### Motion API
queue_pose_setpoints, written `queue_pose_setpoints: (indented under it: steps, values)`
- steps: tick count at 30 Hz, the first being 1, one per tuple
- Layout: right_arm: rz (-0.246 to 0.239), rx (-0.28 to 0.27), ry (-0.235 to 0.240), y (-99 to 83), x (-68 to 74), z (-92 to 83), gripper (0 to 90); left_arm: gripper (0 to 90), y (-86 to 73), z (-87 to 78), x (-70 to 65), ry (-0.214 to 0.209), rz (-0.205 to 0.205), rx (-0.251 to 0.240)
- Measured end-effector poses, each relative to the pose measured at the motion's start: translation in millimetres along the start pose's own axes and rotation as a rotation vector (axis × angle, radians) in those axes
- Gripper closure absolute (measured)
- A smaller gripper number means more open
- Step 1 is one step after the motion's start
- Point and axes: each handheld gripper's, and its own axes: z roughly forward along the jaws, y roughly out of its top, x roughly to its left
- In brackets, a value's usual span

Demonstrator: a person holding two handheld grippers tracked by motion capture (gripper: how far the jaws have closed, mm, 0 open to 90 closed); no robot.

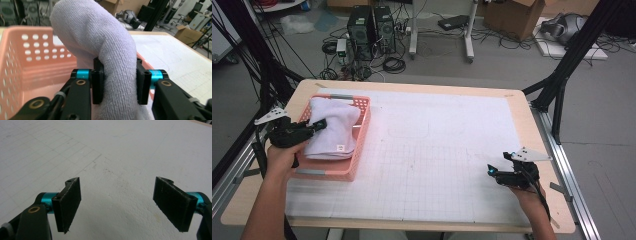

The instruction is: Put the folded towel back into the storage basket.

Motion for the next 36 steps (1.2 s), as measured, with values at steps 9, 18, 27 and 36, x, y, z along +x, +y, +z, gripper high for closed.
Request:
queue_pose_setpoints:
  steps: [9,18,27,36]
  values:
    - [-0.005,0.003,0.0,-0.1,0.3,0.8,21.8,38.1,1.3,4.8,5.4,0.177,-0.09,0.079]
    - [-0.006,0.005,0.001,-0.2,0.3,1.3,21.8,35.5,11.7,-9.4,-2.6,0.311,0.0,-0.006]
    - [-0.006,0.012,0.003,0.4,2.1,2.7,21.8,37.0,17.4,-14.0,-15.4,0.313,0.041,-0.02]
    - [-0.01,0.011,0.002,0.5,2.1,2.1,21.8,38.1,7.9,21.2,-14.3,0.353,0.016,0.209]
